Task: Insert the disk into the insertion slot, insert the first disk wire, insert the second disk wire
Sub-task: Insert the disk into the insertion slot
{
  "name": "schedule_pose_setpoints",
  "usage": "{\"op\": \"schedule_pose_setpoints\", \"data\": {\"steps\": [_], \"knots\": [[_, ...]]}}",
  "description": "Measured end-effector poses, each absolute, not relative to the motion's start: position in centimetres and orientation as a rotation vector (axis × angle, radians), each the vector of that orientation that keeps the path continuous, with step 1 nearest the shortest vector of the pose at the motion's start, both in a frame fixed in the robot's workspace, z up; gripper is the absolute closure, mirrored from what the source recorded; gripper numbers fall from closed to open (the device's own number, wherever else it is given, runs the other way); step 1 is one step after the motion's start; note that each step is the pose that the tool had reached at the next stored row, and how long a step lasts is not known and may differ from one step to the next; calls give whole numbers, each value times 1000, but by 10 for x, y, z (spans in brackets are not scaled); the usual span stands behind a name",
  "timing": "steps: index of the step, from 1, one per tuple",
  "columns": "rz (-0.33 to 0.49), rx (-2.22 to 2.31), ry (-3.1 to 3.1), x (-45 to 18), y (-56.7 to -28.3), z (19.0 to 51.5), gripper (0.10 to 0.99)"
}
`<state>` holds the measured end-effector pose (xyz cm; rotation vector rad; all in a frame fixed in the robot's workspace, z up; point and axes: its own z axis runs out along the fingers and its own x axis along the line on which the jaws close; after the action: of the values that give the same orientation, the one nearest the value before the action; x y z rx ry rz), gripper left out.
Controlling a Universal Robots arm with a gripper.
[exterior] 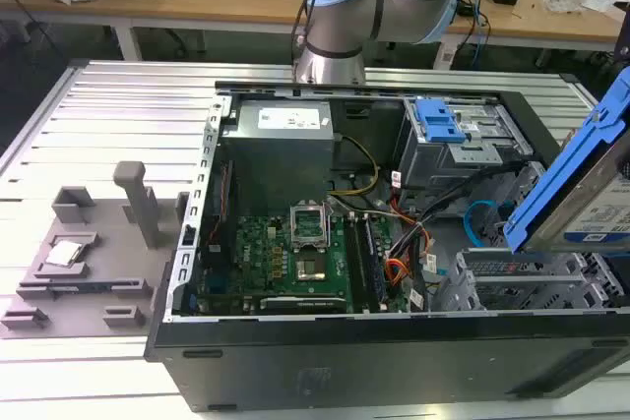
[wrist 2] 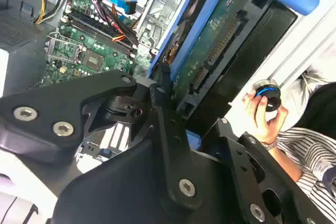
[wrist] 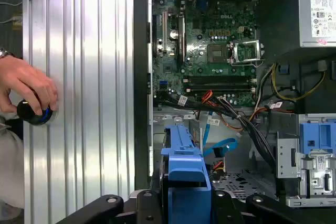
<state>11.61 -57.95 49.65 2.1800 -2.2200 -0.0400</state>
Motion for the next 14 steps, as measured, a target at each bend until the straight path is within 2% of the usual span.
{"op": "schedule_pose_setpoints", "data": {"steps": [4,14], "knots": [[-41,2180,-2220,116,-579,479,725],[-70,2192,-2231,116,-579,460,725]]}}
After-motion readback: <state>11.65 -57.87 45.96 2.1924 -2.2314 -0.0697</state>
